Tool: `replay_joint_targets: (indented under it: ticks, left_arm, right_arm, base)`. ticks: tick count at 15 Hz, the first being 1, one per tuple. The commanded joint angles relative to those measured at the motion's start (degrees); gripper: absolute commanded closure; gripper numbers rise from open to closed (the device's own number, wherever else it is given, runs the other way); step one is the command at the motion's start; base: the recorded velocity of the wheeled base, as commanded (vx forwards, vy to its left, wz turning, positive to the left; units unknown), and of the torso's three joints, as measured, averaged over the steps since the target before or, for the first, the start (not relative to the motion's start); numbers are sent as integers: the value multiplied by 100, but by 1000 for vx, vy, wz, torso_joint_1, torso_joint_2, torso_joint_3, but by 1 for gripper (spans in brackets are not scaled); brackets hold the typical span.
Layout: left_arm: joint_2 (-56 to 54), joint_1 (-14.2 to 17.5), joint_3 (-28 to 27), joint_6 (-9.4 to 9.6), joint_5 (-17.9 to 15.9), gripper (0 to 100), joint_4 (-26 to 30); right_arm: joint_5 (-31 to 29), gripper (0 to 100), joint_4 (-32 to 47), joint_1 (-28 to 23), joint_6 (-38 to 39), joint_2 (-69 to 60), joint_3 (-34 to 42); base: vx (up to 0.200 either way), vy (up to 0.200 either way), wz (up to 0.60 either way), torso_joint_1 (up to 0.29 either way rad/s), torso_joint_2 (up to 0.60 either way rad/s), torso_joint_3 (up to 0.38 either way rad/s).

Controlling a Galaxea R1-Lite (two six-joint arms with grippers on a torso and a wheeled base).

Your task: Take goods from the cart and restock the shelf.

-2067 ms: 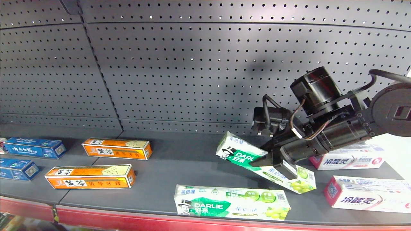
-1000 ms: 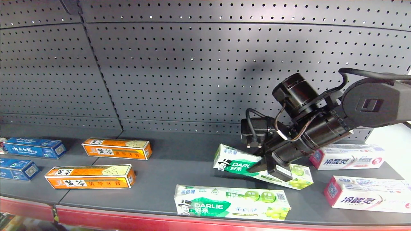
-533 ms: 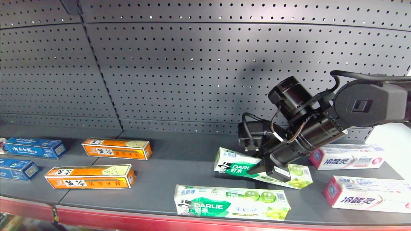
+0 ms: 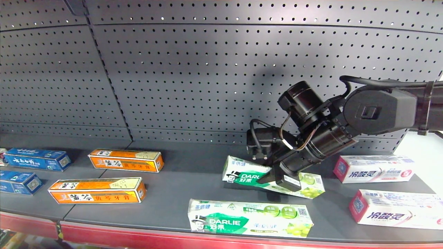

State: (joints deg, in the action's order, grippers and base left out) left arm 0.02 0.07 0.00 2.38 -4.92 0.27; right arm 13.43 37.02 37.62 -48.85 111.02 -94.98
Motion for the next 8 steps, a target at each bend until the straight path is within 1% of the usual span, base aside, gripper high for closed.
replay_joint_targets:
  ticks: [1, 4, 5, 8]
  left_arm:
    - [-2, 1, 0, 0, 0, 0, 0]
    - [-2, 1, 0, 0, 0, 0, 0]
    - [-2, 1, 0, 0, 0, 0, 0]
    - [-2, 1, 0, 0, 0, 0, 0]
  right_arm:
    - [1, 100, -11, 35, -2, 78, -38]
    - [-25, 100, -46, 35, -2, 122, -74]
    - [-25, 0, -46, 35, 7, 139, -135]
    - [-16, 0, -46, -35, 139, 104, -241]
  base:
    - [0, 0, 0, 0, 0, 0]
    - [0, 0, 0, 0, 0, 0]
    - [0, 0, 0, 0, 0, 0]
    - [0, 0, 0, 0, 0, 0]
